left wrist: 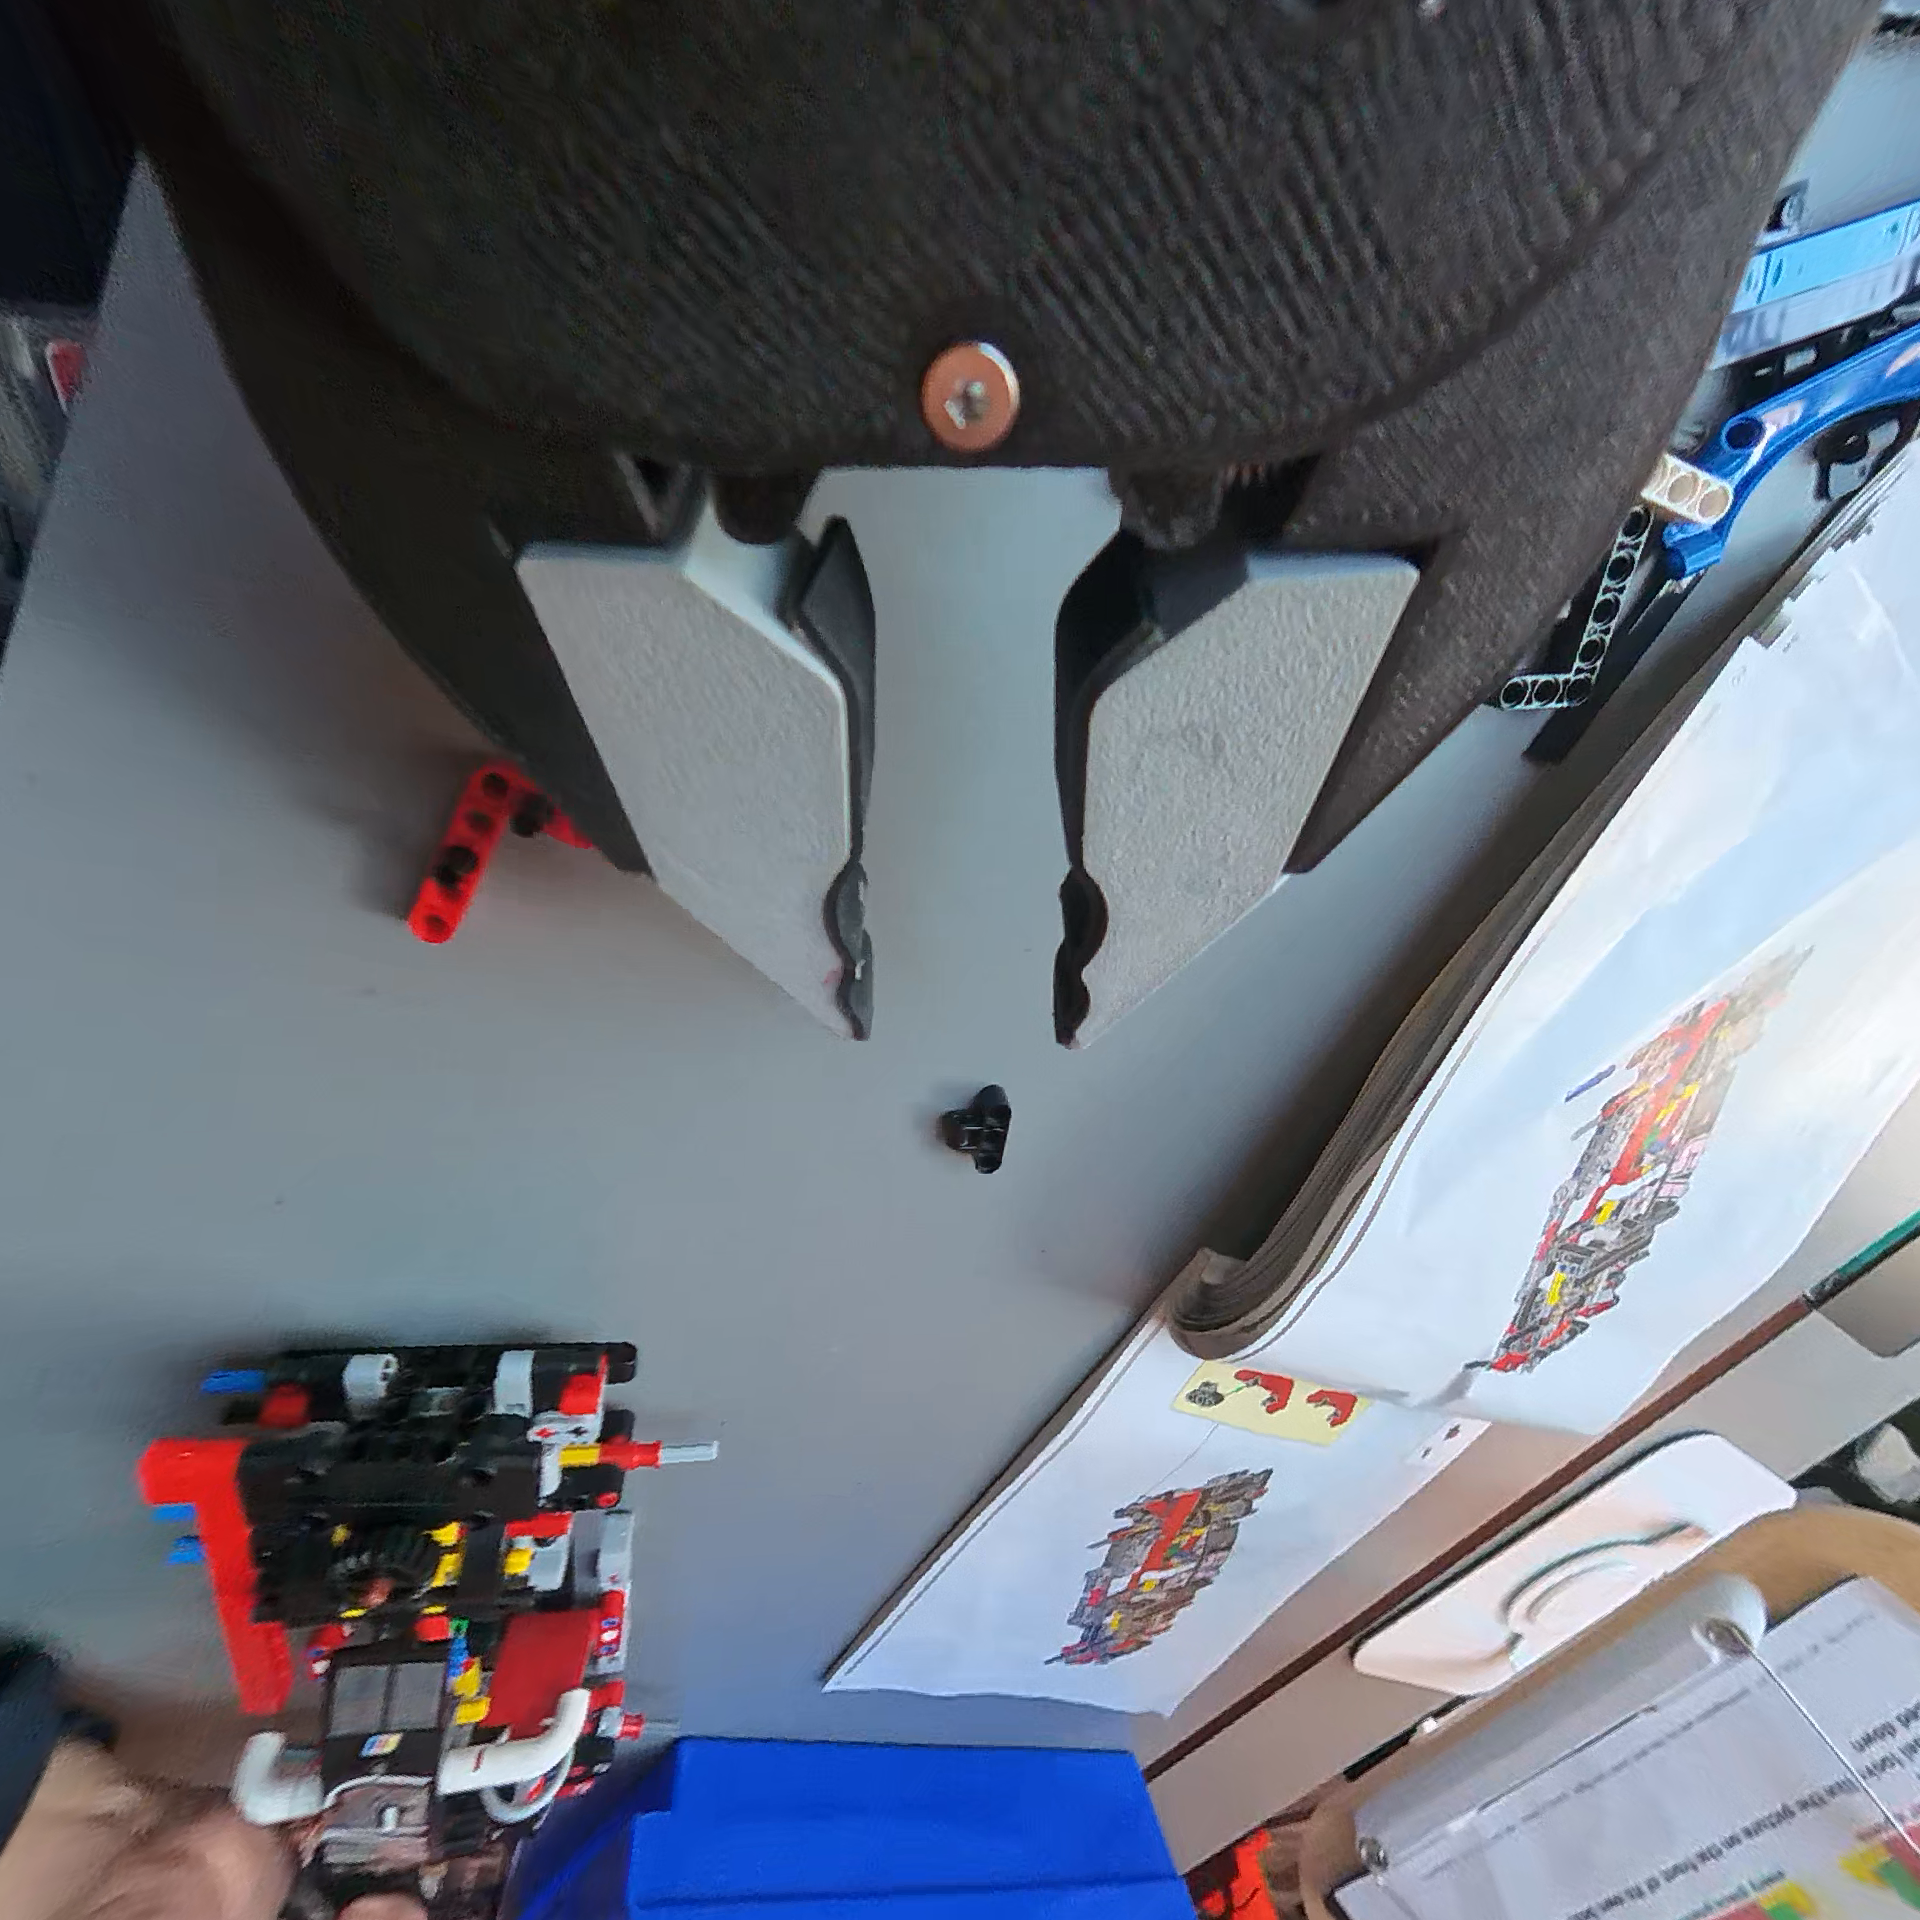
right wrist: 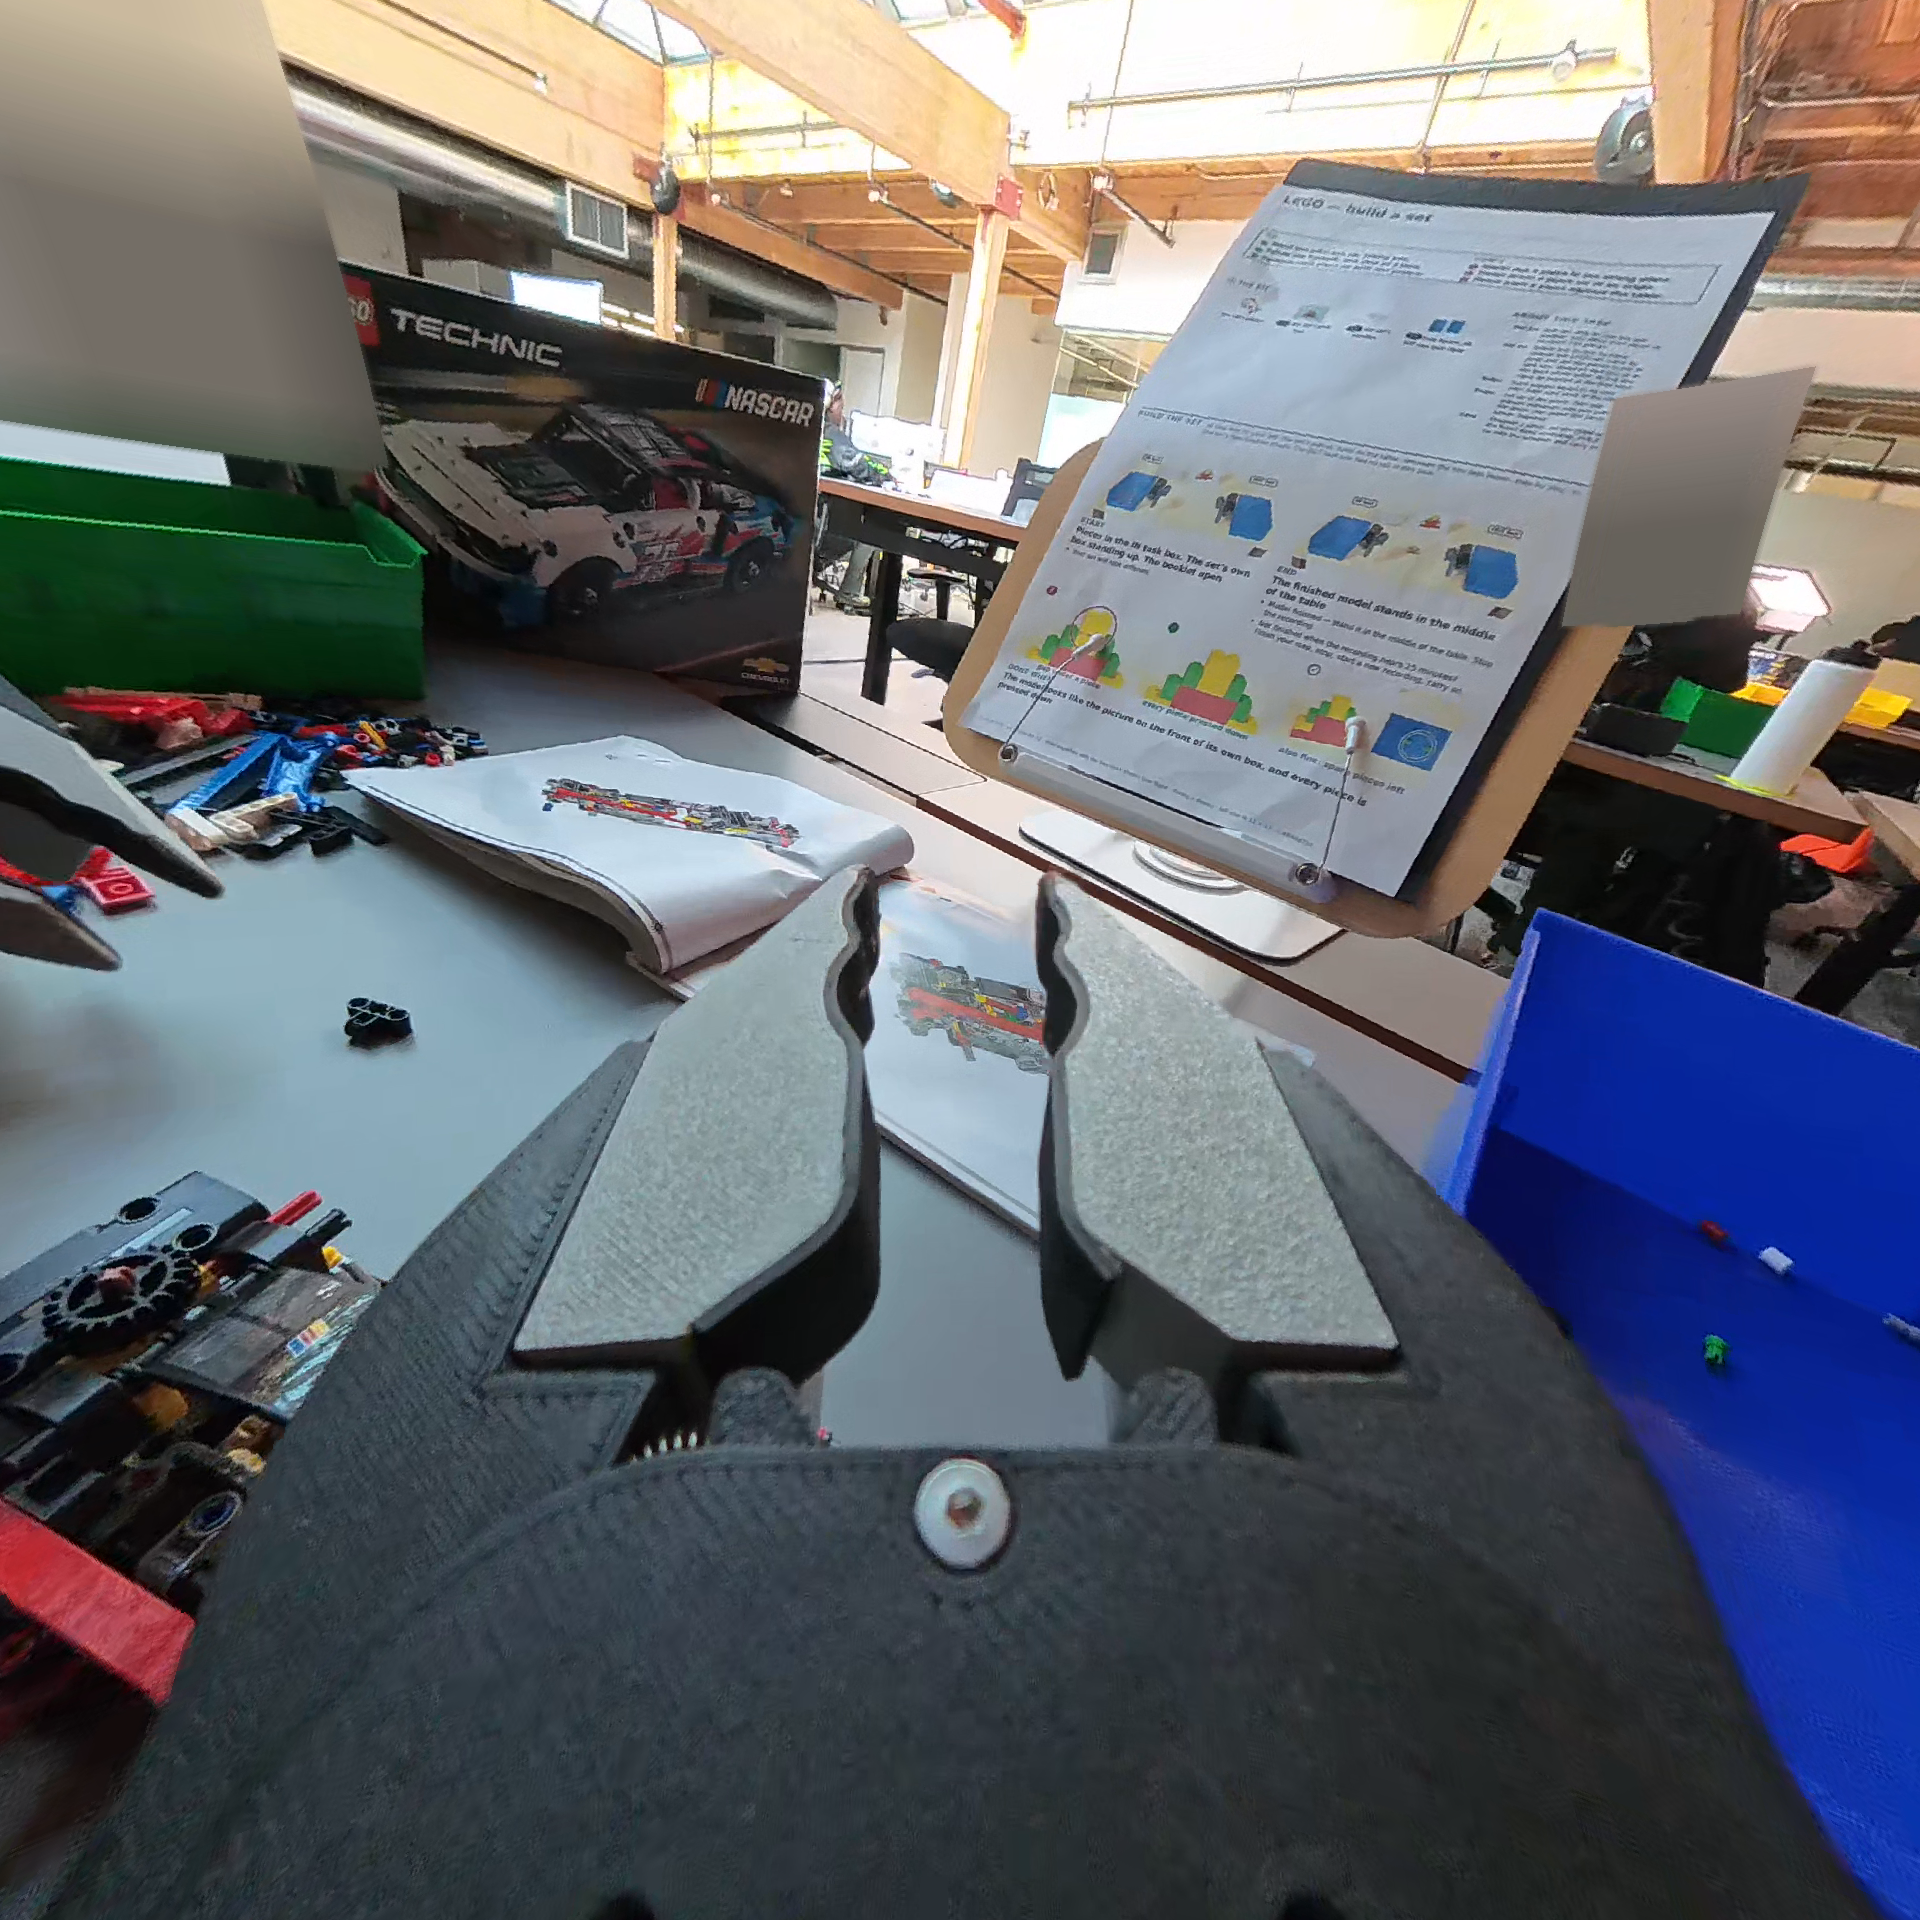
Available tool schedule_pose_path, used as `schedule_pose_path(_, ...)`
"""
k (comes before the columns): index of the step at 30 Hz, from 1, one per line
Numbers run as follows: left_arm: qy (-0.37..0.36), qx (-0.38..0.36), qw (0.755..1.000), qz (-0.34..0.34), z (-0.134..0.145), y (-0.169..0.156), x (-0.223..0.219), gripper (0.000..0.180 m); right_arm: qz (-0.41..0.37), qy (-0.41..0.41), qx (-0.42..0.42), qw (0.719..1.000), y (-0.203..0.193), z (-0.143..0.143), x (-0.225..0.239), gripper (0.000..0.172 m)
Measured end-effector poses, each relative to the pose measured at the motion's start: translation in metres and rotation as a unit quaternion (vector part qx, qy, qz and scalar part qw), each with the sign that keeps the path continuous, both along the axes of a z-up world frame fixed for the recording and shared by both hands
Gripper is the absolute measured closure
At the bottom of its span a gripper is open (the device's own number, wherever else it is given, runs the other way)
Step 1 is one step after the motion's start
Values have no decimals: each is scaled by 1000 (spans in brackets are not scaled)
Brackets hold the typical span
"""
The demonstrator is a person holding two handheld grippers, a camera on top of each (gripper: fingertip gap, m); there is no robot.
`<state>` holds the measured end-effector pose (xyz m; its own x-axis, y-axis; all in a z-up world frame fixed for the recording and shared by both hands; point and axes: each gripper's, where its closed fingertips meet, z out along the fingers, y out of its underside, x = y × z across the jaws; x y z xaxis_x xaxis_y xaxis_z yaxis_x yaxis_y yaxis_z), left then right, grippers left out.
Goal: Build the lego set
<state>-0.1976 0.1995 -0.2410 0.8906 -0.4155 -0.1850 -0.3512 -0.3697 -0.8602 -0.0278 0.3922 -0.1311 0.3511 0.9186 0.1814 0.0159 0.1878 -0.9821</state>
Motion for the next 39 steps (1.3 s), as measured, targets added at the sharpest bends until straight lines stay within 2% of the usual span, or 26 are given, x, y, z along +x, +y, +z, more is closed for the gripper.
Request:
schedule_pose_path(7,32,-113,993,19,-35,11,-2,143,10,43,-27,999,-1,7,13,147)
schedule_pose_path(11,17,-65,997,30,-20,25,1,150,-1,62,-29,998,4,11,23,148)
schedule_pose_path(21,23,-36,999,31,-13,29,3,150,19,59,-39,997,-2,9,16,147)
schedule_pose_path(29,1,-15,1000,-9,-5,40,14,149,18,53,-32,998,4,7,12,148)
schedule_pose_path(31,-7,25,999,-22,8,42,16,161,25,60,-29,997,4,9,13,148)
schedule_pose_path(34,-28,129,991,-15,39,41,10,176,43,75,-30,996,2,13,12,146)
schedule_pose_path(35,-40,134,990,-11,41,42,7,175,45,75,-30,996,2,13,11,146)
schedule_pose_path(39,-86,75,993,-12,31,49,3,160,54,69,-32,996,0,12,5,146)
